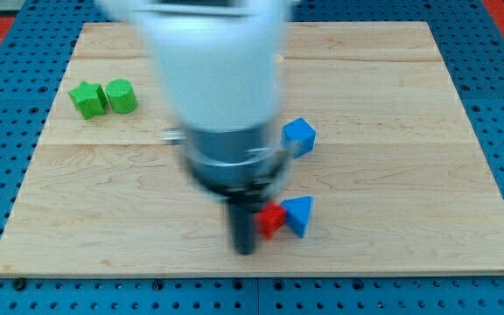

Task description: Push the red star into the blue triangle

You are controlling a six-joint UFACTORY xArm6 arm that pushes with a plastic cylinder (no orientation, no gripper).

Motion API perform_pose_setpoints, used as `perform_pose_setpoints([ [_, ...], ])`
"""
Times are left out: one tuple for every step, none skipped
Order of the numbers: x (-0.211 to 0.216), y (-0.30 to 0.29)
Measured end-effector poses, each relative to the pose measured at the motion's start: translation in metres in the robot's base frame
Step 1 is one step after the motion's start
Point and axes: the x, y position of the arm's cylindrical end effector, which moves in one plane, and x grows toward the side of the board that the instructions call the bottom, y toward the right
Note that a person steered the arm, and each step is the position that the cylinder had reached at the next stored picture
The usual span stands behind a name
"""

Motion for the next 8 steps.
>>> perform_pose_setpoints([
  [-0.041,0.040],
  [-0.045,0.010],
  [0.006,-0.006],
  [0.004,-0.068],
  [-0.085,-0.023],
  [-0.120,0.053],
  [-0.099,-0.001],
  [-0.070,-0.029],
])
